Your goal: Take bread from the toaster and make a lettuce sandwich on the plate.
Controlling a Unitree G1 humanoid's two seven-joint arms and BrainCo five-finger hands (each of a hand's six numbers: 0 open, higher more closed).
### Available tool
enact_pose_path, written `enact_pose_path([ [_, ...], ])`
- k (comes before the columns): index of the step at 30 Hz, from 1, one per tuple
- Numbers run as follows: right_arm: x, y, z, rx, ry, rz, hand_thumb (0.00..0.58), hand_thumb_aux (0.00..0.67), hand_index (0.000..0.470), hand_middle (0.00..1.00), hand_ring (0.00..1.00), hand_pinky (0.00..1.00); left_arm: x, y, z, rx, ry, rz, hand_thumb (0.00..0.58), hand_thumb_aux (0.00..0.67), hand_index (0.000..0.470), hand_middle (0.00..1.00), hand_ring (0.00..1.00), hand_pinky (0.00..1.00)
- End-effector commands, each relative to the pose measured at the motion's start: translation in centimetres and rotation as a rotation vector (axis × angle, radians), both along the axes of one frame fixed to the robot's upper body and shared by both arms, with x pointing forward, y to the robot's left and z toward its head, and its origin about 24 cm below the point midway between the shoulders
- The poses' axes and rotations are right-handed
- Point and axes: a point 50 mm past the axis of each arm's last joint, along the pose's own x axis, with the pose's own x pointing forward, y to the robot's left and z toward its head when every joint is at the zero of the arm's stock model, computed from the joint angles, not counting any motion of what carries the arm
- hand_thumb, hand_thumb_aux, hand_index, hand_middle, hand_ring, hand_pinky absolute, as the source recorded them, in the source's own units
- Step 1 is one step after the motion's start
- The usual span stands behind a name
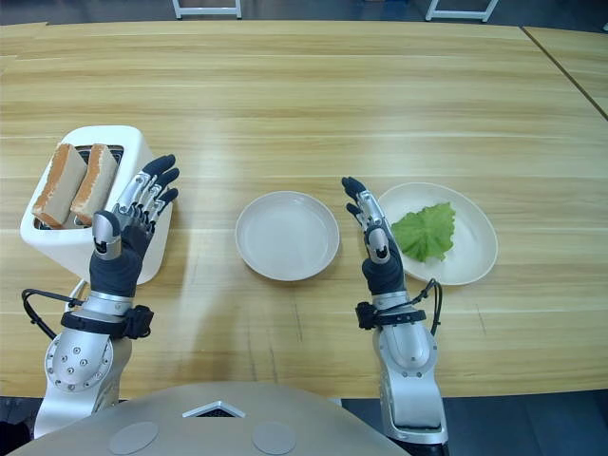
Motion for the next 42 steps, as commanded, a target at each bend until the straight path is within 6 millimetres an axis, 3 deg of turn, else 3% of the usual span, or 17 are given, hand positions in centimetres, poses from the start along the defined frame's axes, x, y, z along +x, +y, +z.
enact_pose_path([
  [1, 0.0, 0.3, 0.3, 0.004, -0.035, 0.002, 0.0, 0.0, 0.0, 0.0, 0.0, 0.0, 0.3, -0.6, -0.4, 0.001, 0.028, -0.006, 0.0, 0.0, 0.0, 0.0, 0.0, 0.0],
  [12, -0.1, 0.5, 0.5, 0.002, -0.057, 0.003, 0.0, 0.0, 0.0, 0.0, 0.0, 0.0, 0.5, -0.3, -0.2, 0.052, 0.006, 0.028, 0.0, 0.0, 0.0, 0.0, 0.0, 0.0],
  [14, 0.0, 0.5, 0.5, -0.016, -0.063, 0.001, 0.0, 0.0, 0.0, 0.0, 0.0, 0.0, 0.4, 0.6, 2.0, 0.23, -0.141, 0.144, 0.0, 0.0, 0.0, 0.0, 0.0, 0.0],
  [17, 0.4, 0.3, 0.5, -0.035, -0.072, -0.01, 0.0, 0.0, 0.0, 0.0, 0.0, 0.0, 0.8, 3.9, 6.6, 0.602, -0.396, 0.402, 0.0, 0.0, 0.0, 0.0, 0.0, 0.0],
  [21, 0.6, 0.1, 0.3, -0.045, -0.074, -0.024, 0.0, 0.0, 0.0, 0.0, 0.0, 0.0, 2.9, 9.6, 9.3, 1.148, -0.35, 0.717, 0.0, 0.0, 0.0, 0.0, 0.0, 0.0],
  [24, 0.6, 0.1, 0.1, -0.054, -0.074, -0.027, 0.0, 0.0, 0.0, 0.0, 0.0, 0.0, 4.5, 13.6, 7.8, 1.451, -0.081, 0.833, 0.0, 0.0, 0.0, 0.0, 0.0, 0.0],
  [27, 0.6, 0.2, -0.1, -0.058, -0.071, -0.023, 0.0, 0.0, 0.0, 0.0, 0.0, 0.0, 5.2, 14.9, 5.8, 1.578, 0.088, 0.796, 0.0, 0.0, 0.0, 0.0, 0.0, 0.0],
  [33, 0.6, 0.1, -0.2, -0.069, -0.07, -0.02, 0.0, 0.0, 0.0, 0.0, 0.0, 0.0, 5.5, 14.9, 3.0, 1.647, 0.245, 0.674, 0.0, 0.0, 0.0, 0.0, 0.0, 0.0],
  [41, 0.6, 0.1, -0.3, -0.08, -0.068, -0.021, 0.0, 0.0, 0.0, 0.0, 0.0, 0.0, 5.4, 14.6, 2.9, 1.657, 0.253, 0.639, 0.0, 0.0, 0.0, 0.0, 0.0, 0.0],
  [42, 0.6, 0.1, -0.4, -0.08, -0.068, -0.02, 0.0, 0.0, 0.0, 0.0, 0.0, 0.0, 5.3, 14.6, 2.8, 1.666, 0.262, 0.632, 0.045, 0.026, 0.018, 0.0, 0.0, 0.0],
])
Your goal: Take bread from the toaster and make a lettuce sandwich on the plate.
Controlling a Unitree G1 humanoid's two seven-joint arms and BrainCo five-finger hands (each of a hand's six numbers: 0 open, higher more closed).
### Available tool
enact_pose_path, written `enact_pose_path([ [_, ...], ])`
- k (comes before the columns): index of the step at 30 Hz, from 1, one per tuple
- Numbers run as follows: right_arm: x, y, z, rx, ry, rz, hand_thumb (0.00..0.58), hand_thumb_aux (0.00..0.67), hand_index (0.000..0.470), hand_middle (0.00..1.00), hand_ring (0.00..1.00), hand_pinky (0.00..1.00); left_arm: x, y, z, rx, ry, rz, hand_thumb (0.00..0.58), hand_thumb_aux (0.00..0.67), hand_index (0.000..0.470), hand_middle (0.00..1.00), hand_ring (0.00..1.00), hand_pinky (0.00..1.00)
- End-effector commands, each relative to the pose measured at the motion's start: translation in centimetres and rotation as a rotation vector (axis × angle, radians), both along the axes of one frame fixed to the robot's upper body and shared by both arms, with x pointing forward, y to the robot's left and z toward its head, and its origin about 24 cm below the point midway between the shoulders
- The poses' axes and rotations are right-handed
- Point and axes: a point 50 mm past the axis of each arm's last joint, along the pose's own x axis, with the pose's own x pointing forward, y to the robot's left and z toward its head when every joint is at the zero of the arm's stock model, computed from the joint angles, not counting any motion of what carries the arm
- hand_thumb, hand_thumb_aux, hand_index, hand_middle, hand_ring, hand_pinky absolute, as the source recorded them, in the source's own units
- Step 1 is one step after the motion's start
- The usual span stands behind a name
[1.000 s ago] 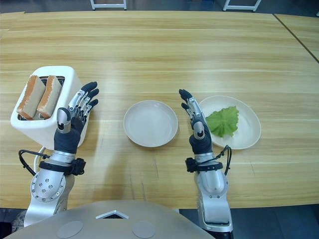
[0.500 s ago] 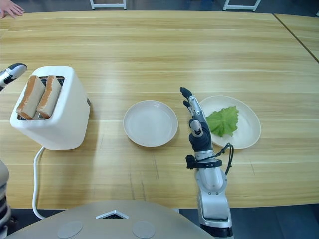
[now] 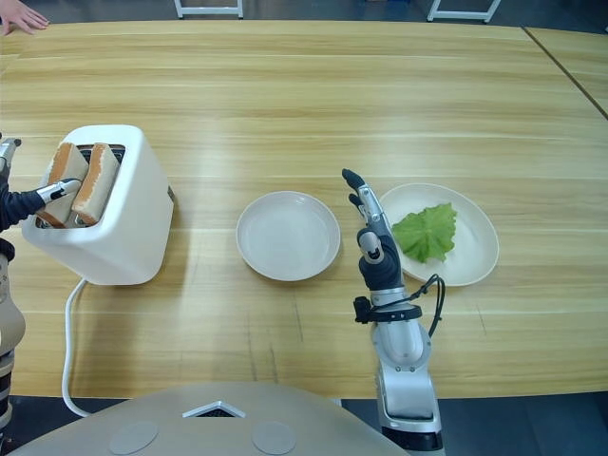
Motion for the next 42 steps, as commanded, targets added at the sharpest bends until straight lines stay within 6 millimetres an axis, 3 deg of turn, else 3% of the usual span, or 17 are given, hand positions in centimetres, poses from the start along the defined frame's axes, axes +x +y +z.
enact_pose_path([
  [1, 0.0, 0.0, -0.2, -0.008, 0.003, 0.002, 0.0, 0.0, 0.0, 0.0, 0.0, 0.0, -0.2, -0.1, -0.4, 0.02, 0.055, -0.001, 0.075, 0.045, 0.031, 0.0, 0.0, 0.0],
  [2, 0.0, 0.0, -0.2, -0.008, 0.002, 0.002, 0.0, 0.0, 0.0, 0.0, 0.0, 0.0, -0.2, 0.0, -0.6, 0.022, 0.065, 0.003, 0.132, 0.081, 0.057, 0.0, 0.0, 0.0],
  [6, 0.0, 0.0, -0.2, -0.008, 0.001, 0.001, 0.0, 0.0, 0.0, 0.0, 0.0, 0.0, -0.3, 0.5, -1.1, 0.017, 0.084, 0.027, 0.244, 0.16, 0.112, 0.0, 0.0, 0.0],
  [8, 0.0, 0.0, -0.2, -0.009, 0.002, 0.004, 0.0, 0.0, 0.0, 0.0, 0.0, 0.0, -0.4, 0.6, -1.0, 0.013, 0.077, 0.033, 0.334, 0.234, 0.164, 0.0, 0.0, 0.0],
  [10, 0.0, 0.0, -0.3, -0.009, 0.003, 0.004, 0.0, 0.0, 0.0, 0.0, 0.0, 0.0, -0.4, 0.6, -1.0, 0.009, 0.072, 0.026, 0.474, 0.384, 0.269, 0.0, 0.0, 0.0],
  [13, 0.0, 0.0, -0.3, -0.01, 0.004, 0.002, 0.0, 0.0, 0.0, 0.0, 0.0, 0.0, -0.2, -0.1, -1.0, -0.027, 0.061, -0.012, 0.517, 0.449, 0.315, 0.0, 0.0, 0.0],
  [17, -0.1, 0.0, -0.4, -0.015, 0.007, 0.004, 0.0, 0.0, 0.0, 0.0, 0.0, 0.0, -0.1, -1.3, -1.2, -0.07, 0.051, -0.064, 0.53, 0.473, 0.332, 0.0, 0.0, 0.0],
  [20, 0.1, -0.3, -0.3, -0.028, 0.002, 0.0, 0.0, 0.0, 0.0, 0.0, 0.0, 0.0, -0.1, -2.2, -1.6, -0.13, 0.058, -0.099, 0.556, 0.533, 0.374, 0.0, 0.0, 0.0],
  [21, 0.1, -0.4, -0.2, -0.038, -0.003, -0.002, 0.0, 0.0, 0.0, 0.0, 0.0, 0.0, -0.1, -2.3, -1.6, -0.131, 0.053, -0.102, 0.58, 0.67, 0.47, 0.0, 0.0, 0.0],
  [25, 0.5, -1.1, 0.4, -0.088, -0.029, -0.014, 0.0, 0.0, 0.0, 0.0, 0.0, 0.0, -0.1, -2.2, -1.4, -0.152, 0.03, -0.093, 0.58, 0.67, 0.47, 0.0, 0.0, 0.0],
  [26, 0.6, -1.4, 0.6, -0.106, -0.039, -0.022, 0.0, 0.0, 0.0, 0.0, 0.0, 0.0, -0.1, -2.2, -1.3, -0.162, 0.018, -0.09, 0.58, 0.67, 0.47, 0.43, 0.43, 0.43],
  [27, 0.7, -1.6, 0.8, -0.118, -0.047, -0.029, 0.0, 0.0, 0.0, 0.0, 0.0, 0.0, -0.1, -2.2, -1.2, -0.168, 0.002, -0.088, 0.58, 0.67, 0.47, 1.0, 1.0, 1.0],
  [42, 1.0, -2.1, 1.3, -0.206, -0.086, -0.032, 0.0, 0.0, 0.0, 0.0, 0.0, 0.0, -0.2, -1.6, 2.9, -0.134, -0.257, -0.083, 0.58, 0.67, 0.47, 1.0, 1.0, 1.0],
])
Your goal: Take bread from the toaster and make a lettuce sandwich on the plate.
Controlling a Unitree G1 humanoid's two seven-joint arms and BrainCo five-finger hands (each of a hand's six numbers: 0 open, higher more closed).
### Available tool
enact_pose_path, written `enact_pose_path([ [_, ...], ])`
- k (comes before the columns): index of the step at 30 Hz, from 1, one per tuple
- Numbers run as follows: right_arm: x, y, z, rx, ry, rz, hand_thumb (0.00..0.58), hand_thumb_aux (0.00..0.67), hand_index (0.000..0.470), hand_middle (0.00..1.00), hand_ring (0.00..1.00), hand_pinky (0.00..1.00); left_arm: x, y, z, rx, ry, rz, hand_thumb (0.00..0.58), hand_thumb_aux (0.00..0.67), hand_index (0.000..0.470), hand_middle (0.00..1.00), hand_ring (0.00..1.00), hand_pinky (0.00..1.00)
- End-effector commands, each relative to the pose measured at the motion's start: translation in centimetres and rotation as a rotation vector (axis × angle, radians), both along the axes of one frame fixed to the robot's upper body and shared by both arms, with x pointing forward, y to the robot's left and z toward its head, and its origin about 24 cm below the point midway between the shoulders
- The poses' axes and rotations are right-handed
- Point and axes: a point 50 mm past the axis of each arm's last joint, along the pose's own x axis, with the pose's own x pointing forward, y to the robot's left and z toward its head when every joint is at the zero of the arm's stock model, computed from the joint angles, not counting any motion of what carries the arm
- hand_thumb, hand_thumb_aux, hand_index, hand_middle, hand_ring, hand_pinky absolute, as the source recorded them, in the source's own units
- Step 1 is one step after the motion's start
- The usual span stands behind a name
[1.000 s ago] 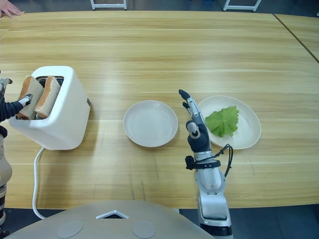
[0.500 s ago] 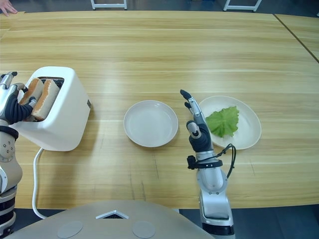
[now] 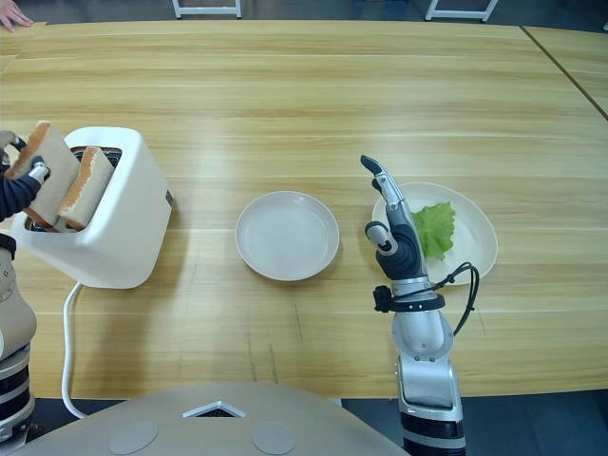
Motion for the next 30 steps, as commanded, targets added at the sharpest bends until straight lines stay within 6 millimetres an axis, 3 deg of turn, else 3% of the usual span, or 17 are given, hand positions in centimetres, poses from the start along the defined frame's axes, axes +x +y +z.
enact_pose_path([
  [1, 0.1, 0.1, 0.0, -0.024, -0.001, 0.013, 0.0, 0.0, 0.0, 0.0, 0.0, 0.0, -0.1, 0.1, 0.8, 0.011, -0.05, 0.001, 0.58, 0.67, 0.47, 1.0, 1.0, 1.0],
  [8, 0.0, 0.2, -0.2, -0.045, -0.005, 0.016, 0.0, 0.0, 0.0, 0.0, 0.0, 0.0, -0.2, 0.0, 1.9, 0.02, -0.108, -0.016, 0.58, 0.67, 0.47, 1.0, 1.0, 1.0],
  [15, 0.1, 0.2, -0.4, -0.075, -0.015, 0.013, 0.0, 0.0, 0.0, 0.0, 0.0, 0.0, -1.2, -0.2, 6.0, 0.039, -0.358, -0.06, 0.58, 0.67, 0.47, 1.0, 1.0, 1.0],
  [19, 0.2, -0.2, -0.3, -0.154, -0.031, 0.005, 0.0, 0.0, 0.0, 0.0, 0.0, 0.0, -1.5, -0.6, 7.3, 0.039, -0.434, -0.111, 0.58, 0.67, 0.47, 1.0, 1.0, 1.0],
  [24, 1.3, -2.4, 0.1, -0.37, -0.064, -0.059, 0.0, 0.0, 0.0, 0.0, 0.0, 0.0, -1.3, -1.9, 7.7, -0.068, -0.46, -0.229, 0.58, 0.67, 0.47, 1.0, 1.0, 1.0],
  [30, 3.9, -7.8, -1.0, -0.869, -0.065, -0.248, 0.0, 0.0, 0.0, 0.0, 0.0, 0.0, 0.1, -6.6, 4.8, -0.432, -0.299, -0.517, 0.58, 0.67, 0.47, 1.0, 1.0, 1.0],
])
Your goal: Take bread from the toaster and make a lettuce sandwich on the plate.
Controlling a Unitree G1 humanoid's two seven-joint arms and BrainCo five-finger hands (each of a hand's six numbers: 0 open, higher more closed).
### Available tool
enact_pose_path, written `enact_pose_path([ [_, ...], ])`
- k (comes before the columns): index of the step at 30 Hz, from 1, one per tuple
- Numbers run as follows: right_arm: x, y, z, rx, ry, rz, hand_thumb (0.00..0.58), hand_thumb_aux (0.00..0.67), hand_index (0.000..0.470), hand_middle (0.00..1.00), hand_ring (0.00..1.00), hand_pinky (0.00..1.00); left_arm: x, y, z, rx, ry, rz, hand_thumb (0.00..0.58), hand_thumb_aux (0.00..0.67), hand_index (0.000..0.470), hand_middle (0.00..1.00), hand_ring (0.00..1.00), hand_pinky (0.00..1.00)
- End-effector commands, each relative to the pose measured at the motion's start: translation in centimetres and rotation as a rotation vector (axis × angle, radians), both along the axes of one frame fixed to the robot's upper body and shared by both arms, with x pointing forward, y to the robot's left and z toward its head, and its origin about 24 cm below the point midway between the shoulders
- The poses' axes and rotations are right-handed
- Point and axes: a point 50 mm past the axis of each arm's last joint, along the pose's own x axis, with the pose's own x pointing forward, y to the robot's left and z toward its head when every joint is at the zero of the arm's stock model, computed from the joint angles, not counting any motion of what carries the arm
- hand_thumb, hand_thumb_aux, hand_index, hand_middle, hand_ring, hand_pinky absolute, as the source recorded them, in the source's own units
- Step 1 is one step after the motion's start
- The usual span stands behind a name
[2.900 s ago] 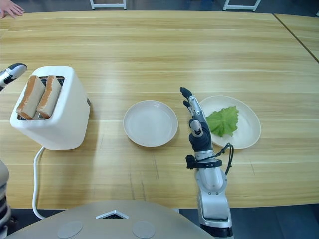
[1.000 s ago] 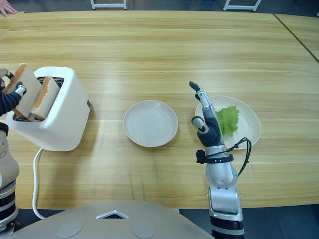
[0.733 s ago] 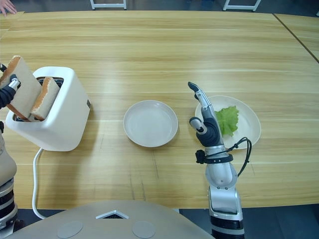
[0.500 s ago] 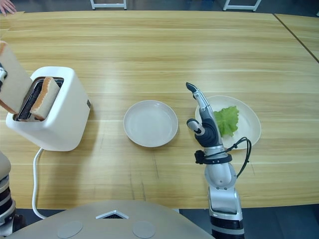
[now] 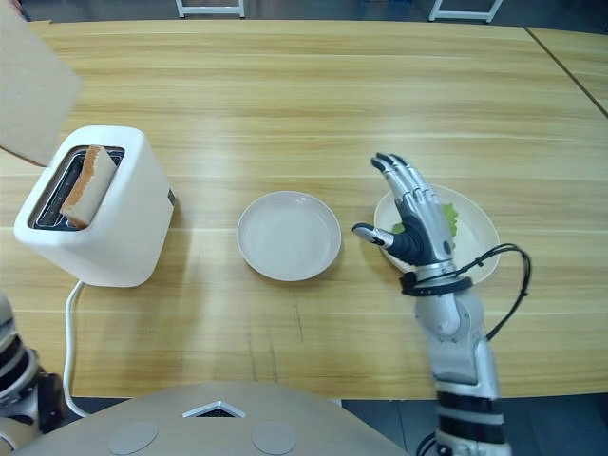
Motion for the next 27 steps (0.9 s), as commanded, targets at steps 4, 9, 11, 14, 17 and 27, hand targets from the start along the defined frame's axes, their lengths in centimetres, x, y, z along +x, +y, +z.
enact_pose_path([
  [4, 2.4, -5.2, -2.9, -0.491, 0.067, -0.119, 0.0, 0.0, 0.0, 0.0, 0.0, 0.0, 1.5, -6.4, -3.9, -0.209, 0.245, -0.374, 0.58, 0.67, 0.47, 1.0, 1.0, 1.0],
  [9, 3.2, -7.9, -4.8, -0.664, 0.158, -0.125, 0.187, 0.118, 0.083, 0.0, 0.0, 0.0, 2.5, -11.0, -7.3, -0.289, 0.442, -0.554, 0.58, 0.67, 0.47, 1.0, 1.0, 1.0],
  [11, 3.2, -8.6, -5.2, -0.694, 0.182, -0.124, 0.223, 0.145, 0.101, 0.0, 0.0, 0.0, 3.1, -12.3, -8.8, -0.312, 0.515, -0.587, 0.58, 0.67, 0.47, 1.0, 1.0, 1.0],
  [14, 3.1, -9.4, -5.6, -0.716, 0.209, -0.121, 0.322, 0.223, 0.157, 0.0, 0.0, 0.0, 4.0, -13.6, -11.0, -0.319, 0.602, -0.61, 0.58, 0.67, 0.47, 1.0, 1.0, 1.0],
  [17, 2.9, -10.1, -5.8, -0.727, 0.238, -0.124, 0.405, 0.302, 0.212, 0.0, 0.0, 0.0, 4.8, -14.7, -12.9, -0.311, 0.667, -0.614, 0.58, 0.67, 0.47, 1.0, 1.0, 1.0],
  [27, 2.0, -11.5, -7.2, -0.728, 0.372, -0.139, 0.466, 0.373, 0.262, 0.0, 0.0, 0.0, 6.6, -15.9, -18.2, -0.31, 0.873, -0.601, 0.58, 0.67, 0.47, 1.0, 1.0, 1.0],
])
